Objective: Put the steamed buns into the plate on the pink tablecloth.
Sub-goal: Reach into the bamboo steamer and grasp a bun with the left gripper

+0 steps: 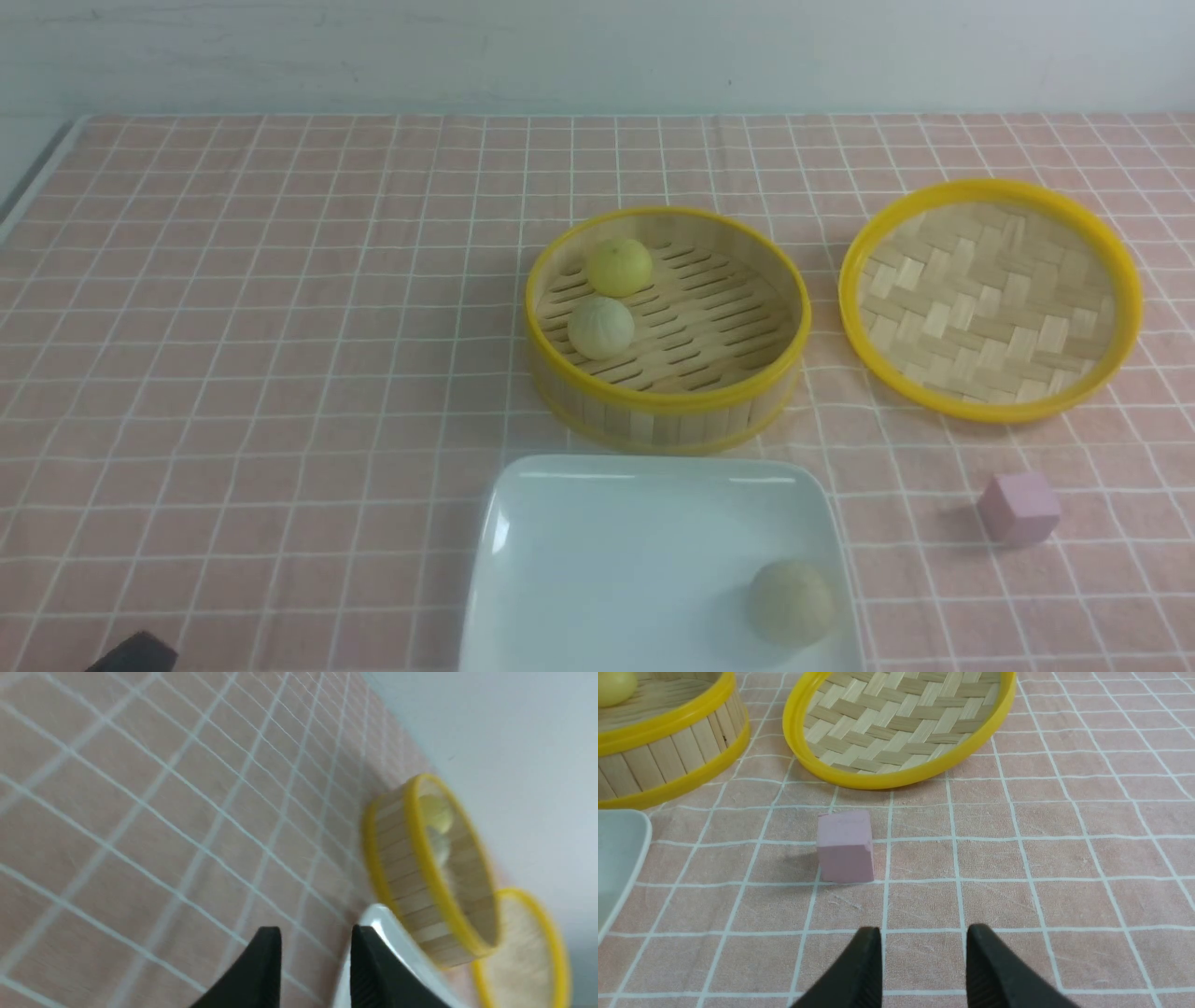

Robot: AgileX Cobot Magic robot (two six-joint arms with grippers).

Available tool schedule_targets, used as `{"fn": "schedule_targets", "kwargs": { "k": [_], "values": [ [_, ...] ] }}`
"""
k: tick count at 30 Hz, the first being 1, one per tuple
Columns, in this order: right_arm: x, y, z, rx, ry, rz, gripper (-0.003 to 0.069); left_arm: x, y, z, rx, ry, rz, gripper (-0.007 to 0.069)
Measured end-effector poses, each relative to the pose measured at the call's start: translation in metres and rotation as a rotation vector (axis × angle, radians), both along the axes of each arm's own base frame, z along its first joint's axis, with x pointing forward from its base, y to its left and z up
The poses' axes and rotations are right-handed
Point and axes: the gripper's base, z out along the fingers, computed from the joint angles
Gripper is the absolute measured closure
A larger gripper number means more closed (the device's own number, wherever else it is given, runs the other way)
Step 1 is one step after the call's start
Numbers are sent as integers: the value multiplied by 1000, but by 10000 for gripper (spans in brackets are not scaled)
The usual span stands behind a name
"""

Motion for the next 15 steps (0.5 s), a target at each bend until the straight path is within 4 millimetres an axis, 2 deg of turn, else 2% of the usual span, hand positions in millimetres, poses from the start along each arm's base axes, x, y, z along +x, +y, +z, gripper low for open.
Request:
{"fn": "schedule_targets", "kwargs": {
  "k": [4,11,13,15],
  "values": [
    [0,0,0,0,0,0,420,1,-1,3,-125,-14,21,385],
    [0,0,0,0,-1,0,420,1,1,8,-133,-49,33,391],
    [0,0,0,0,-1,0,420,-4,-3,29,-40,-80,-30,431],
    [0,0,0,0,-1,0,420,-13,-4,64,97,-172,-76,488]
  ]
}}
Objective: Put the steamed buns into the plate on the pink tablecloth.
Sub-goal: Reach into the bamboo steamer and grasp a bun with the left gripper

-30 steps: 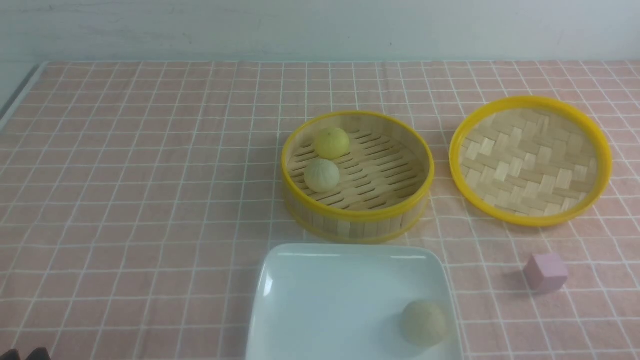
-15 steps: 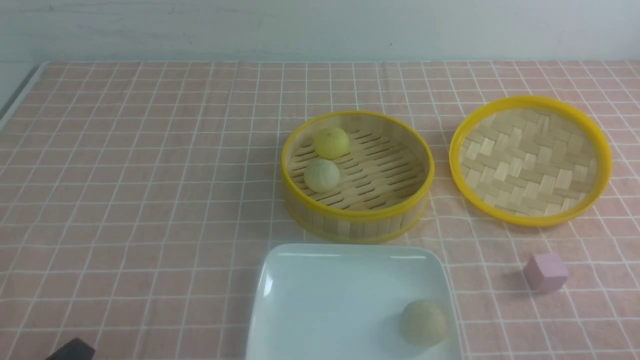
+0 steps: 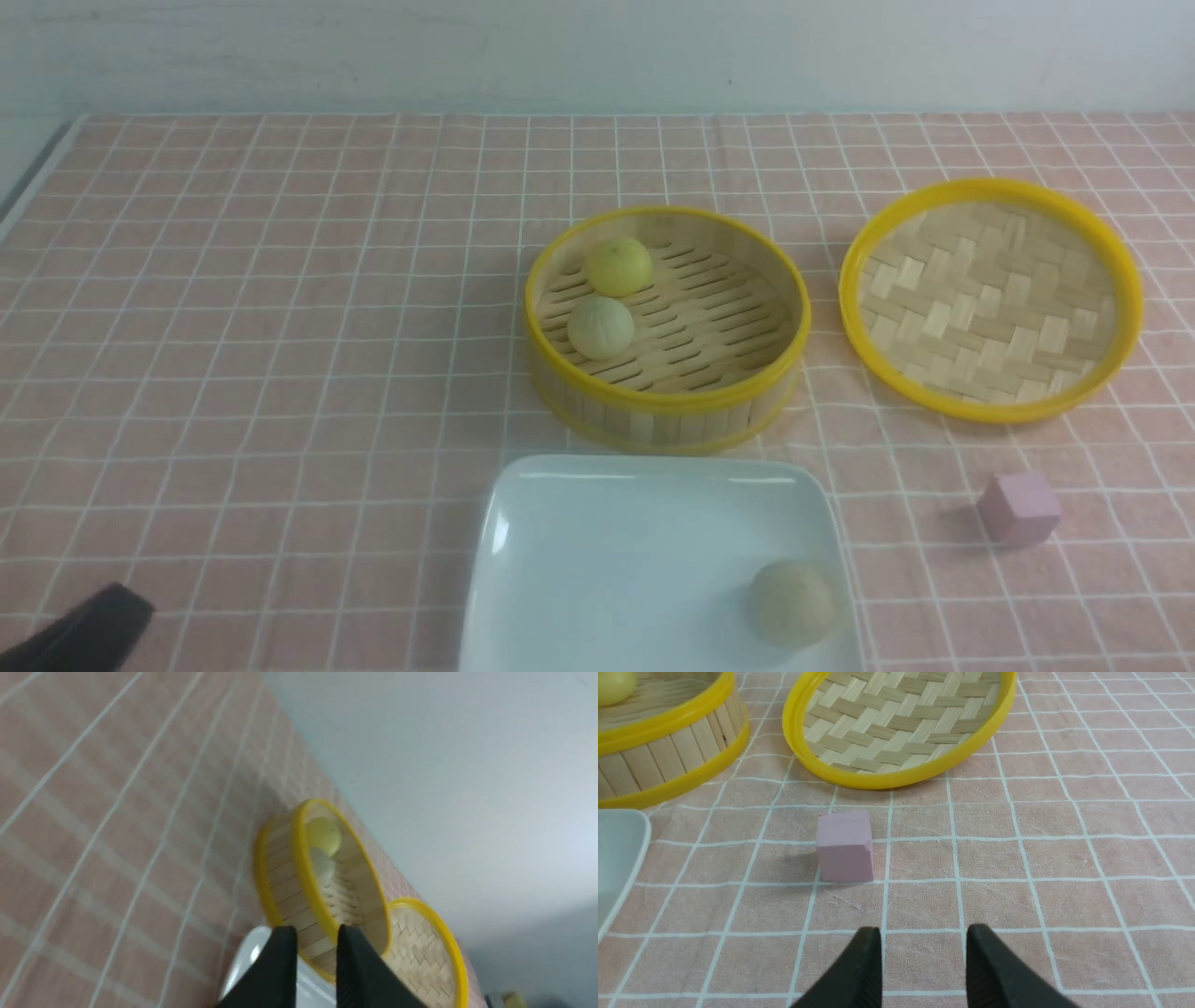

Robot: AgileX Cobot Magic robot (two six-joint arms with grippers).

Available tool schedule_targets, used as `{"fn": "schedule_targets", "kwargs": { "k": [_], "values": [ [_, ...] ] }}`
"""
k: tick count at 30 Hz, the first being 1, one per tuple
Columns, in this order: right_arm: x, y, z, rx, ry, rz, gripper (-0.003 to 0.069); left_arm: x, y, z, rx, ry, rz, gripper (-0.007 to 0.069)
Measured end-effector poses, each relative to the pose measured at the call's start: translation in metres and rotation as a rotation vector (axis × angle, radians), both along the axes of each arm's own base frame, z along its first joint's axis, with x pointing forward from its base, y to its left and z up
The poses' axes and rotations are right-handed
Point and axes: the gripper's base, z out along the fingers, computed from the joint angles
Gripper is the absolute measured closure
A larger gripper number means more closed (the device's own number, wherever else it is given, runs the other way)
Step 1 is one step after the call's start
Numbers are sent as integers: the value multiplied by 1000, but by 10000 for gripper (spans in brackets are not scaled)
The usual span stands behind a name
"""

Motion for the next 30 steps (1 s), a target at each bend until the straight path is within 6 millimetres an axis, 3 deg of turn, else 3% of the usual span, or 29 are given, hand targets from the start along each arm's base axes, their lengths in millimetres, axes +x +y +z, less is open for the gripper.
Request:
{"fn": "schedule_targets", "kwargs": {
  "k": [2,3,5,7,8,11,14,16,17,18,21,23,26,30],
  "values": [
    [0,0,0,0,0,0,420,-11,1,41,146,-91,-15,564],
    [0,0,0,0,0,0,420,-11,0,44,171,-79,-23,576],
    [0,0,0,0,0,0,420,-10,0,73,332,-4,-52,615],
    [0,0,0,0,0,0,420,5,-1,81,442,215,-117,624],
    [0,0,0,0,0,0,420,16,-2,78,487,385,-174,625],
    [0,0,0,0,0,0,420,44,-5,83,564,680,-289,625],
    [0,0,0,0,0,0,420,82,-11,86,610,800,-402,625],
    [0,0,0,0,0,0,420,105,-19,89,597,808,-502,625],
    [0,0,0,0,0,0,420,108,-21,89,593,806,-515,625],
    [0,0,0,0,0,0,420,130,-32,90,547,782,-635,625],
    [0,0,0,0,0,0,420,153,-46,89,486,738,-759,625],
    [0,0,0,0,0,0,420,179,-67,85,449,706,-871,622],
    [0,0,0,0,0,0,420,205,-92,77,477,713,-916,610],
    [0,0,0,0,0,0,420,248,-131,62,639,703,-931,564]
  ]
}}
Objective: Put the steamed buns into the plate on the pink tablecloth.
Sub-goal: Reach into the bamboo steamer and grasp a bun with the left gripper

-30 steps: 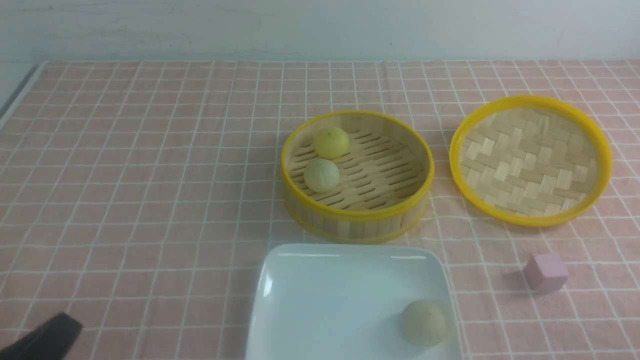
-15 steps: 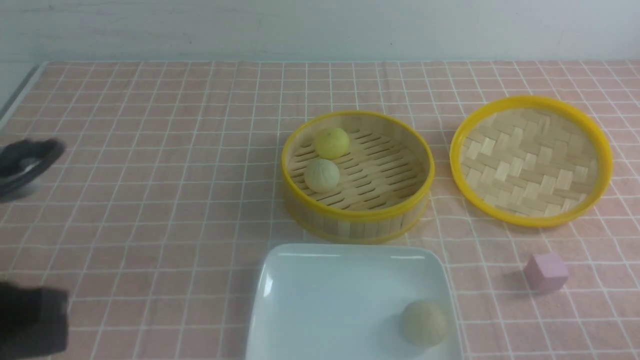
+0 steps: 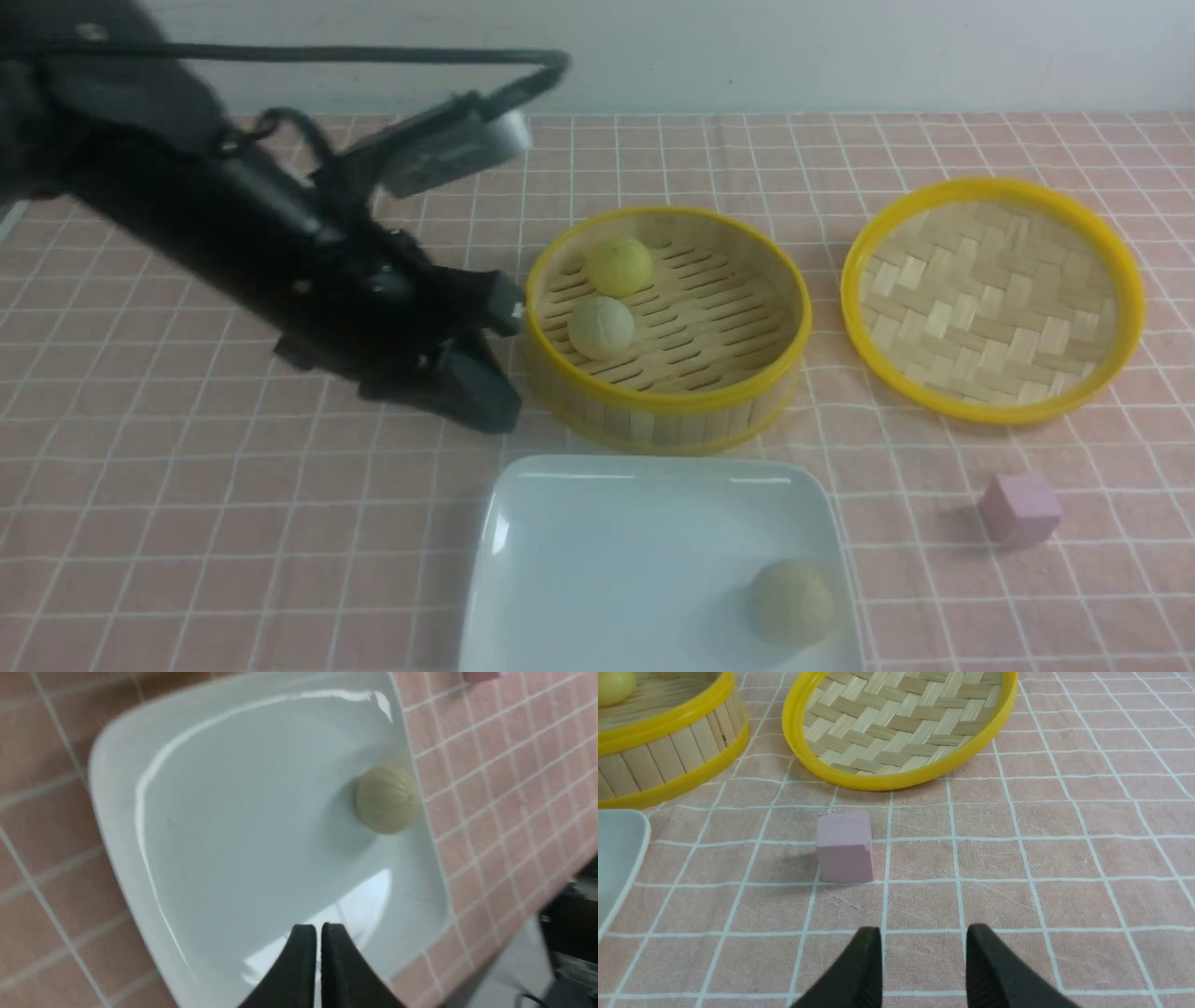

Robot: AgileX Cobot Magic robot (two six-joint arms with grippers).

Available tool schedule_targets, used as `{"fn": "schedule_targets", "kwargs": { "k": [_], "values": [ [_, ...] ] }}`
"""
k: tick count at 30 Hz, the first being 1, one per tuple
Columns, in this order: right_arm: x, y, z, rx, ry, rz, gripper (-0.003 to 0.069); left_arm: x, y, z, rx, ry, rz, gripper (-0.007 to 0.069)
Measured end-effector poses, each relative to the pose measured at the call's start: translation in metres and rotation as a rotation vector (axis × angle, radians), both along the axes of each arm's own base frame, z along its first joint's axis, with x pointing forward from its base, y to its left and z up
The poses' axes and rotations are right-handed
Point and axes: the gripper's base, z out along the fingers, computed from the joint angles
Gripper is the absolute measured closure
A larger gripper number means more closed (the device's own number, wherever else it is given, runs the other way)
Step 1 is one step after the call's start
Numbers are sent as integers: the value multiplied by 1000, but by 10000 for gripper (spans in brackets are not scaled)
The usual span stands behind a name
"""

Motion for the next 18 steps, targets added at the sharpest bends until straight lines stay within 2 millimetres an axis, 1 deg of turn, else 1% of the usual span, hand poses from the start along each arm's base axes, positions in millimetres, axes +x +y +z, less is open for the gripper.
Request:
{"fn": "schedule_targets", "kwargs": {
  "k": [1,2,3,4,5,6,9,10,11,13,14,16,18],
  "values": [
    [0,0,0,0,0,0,420,14,-9,-2,34,-23,-11,543],
    [0,0,0,0,0,0,420,16,-10,-2,39,-26,-11,540],
    [0,0,0,0,0,0,420,36,-20,0,66,-69,0,508],
    [0,0,0,0,0,0,420,37,-22,-3,68,-59,3,503],
    [0,0,0,0,0,0,420,54,-30,0,81,-93,19,469],
    [0,0,0,0,0,0,420,70,-37,-5,94,-105,26,432],
    [0,0,0,0,0,0,420,101,-49,-10,124,-158,24,355],
    [0,0,0,0,0,0,420,103,-50,-11,126,-162,23,350],
    [0,0,0,0,0,0,420,119,-56,-13,134,-191,23,314],
    [0,0,0,0,0,0,420,134,-62,-24,139,-200,23,285],
    [0,0,0,0,0,0,420,135,-63,-27,142,-195,22,283],
    [0,0,0,0,0,0,420,149,-69,-43,146,-200,27,271],
    [0,0,0,0,0,0,420,157,-71,-57,152,-200,32,272]
  ]
}}
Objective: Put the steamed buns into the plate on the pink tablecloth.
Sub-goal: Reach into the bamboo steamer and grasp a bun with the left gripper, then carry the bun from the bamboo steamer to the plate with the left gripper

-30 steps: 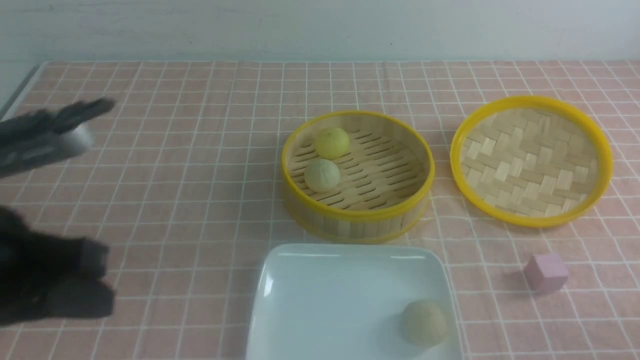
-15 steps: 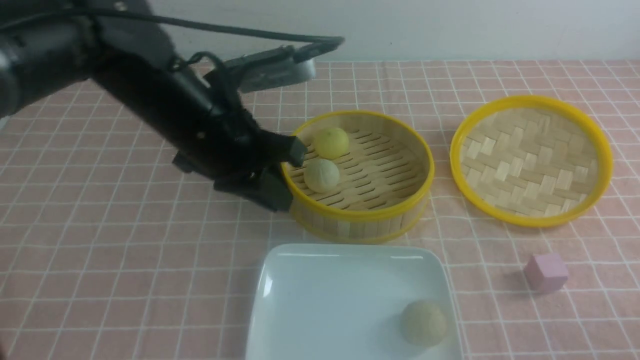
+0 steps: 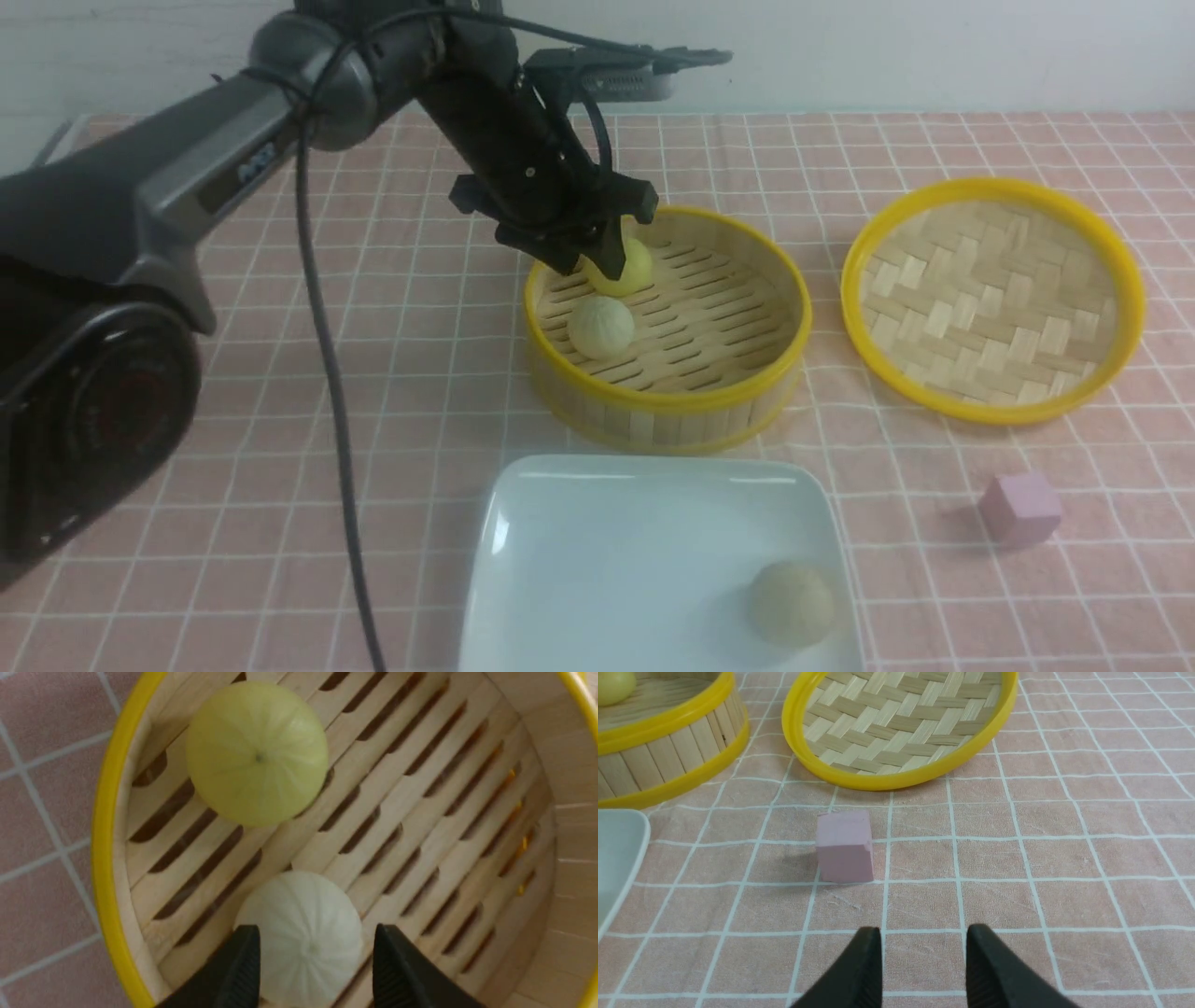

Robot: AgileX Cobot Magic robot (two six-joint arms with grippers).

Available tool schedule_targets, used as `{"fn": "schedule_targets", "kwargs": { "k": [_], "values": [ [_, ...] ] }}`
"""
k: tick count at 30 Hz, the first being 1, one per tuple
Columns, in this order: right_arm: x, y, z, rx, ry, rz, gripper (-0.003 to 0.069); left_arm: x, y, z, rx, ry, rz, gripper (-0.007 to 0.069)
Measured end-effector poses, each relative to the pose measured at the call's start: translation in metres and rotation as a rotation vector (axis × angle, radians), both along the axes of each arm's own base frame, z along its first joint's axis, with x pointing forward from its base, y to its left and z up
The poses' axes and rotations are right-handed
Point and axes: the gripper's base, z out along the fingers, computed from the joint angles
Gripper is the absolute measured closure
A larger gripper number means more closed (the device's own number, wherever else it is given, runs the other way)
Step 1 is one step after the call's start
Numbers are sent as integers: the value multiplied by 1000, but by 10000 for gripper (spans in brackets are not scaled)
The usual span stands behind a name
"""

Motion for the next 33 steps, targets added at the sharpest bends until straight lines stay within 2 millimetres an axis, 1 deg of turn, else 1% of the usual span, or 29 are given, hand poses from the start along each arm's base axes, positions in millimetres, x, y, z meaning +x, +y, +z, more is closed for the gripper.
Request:
{"fn": "schedule_targets", "kwargs": {
  "k": [2,4,6,7,8,9,10,11,12,14,15,17,19,21,22,23,24,25,26,27,29,30,31,32,33],
  "values": [
    [0,0,0,0,0,0,420,5,-2,-12,5,-2,5,280],
    [0,0,0,0,0,0,419,10,-3,-26,17,2,9,309],
    [0,0,0,0,0,0,419,12,-3,-34,22,16,16,353],
    [0,0,0,0,0,0,419,12,-4,-38,24,32,28,418],
    [0,0,0,0,0,0,419,11,-3,-39,23,46,35,487],
    [0,0,0,0,0,0,419,11,-3,-39,24,48,35,487],
    [0,0,0,0,0,0,419,10,-3,-37,25,56,36,540],
    [0,0,0,0,0,0,419,6,-2,-30,28,65,30,592],
    [0,0,0,0,0,0,419,6,-1,-28,29,65,29,594],
    [0,0,0,0,0,0,419,-1,2,-4,32,47,22,603],
    [0,0,0,0,0,0,419,-4,4,12,28,27,22,603],
    [0,0,0,0,0,0,419,-16,9,53,2,-35,17,603],
    [0,0,0,0,0,0,419,-35,18,98,-24,-99,4,603],
    [0,0,0,0,0,0,419,-56,27,134,-34,-150,-17,603],
    [0,0,0,0,0,0,419,-58,28,137,-35,-156,-20,603],
    [0,0,0,0,0,0,419,-74,35,160,-42,-198,-33,603],
    [0,0,0,0,0,0,419,-80,38,168,-46,-213,-35,603],
    [0,0,0,0,0,0,419,-86,41,173,-48,-218,-35,603],
    [0,0,0,0,0,0,419,-92,43,173,-50,-205,-37,603],
    [0,0,0,0,0,0,419,-99,43,164,-53,-156,-44,603],
    [0,0,0,0,0,0,419,-103,39,147,-54,-87,-56,603],
    [0,0,0,0,0,0,419,-107,35,134,-51,-34,-71,603],
    [0,0,0,0,0,0,419,-118,21,98,-29,87,-124,603],
    [0,0,0,0,0,0,419,-119,19,94,-24,100,-132,602],
    [0,0,0,0,0,0,419,-131,6,57,4,186,-180,600]
  ]
}}
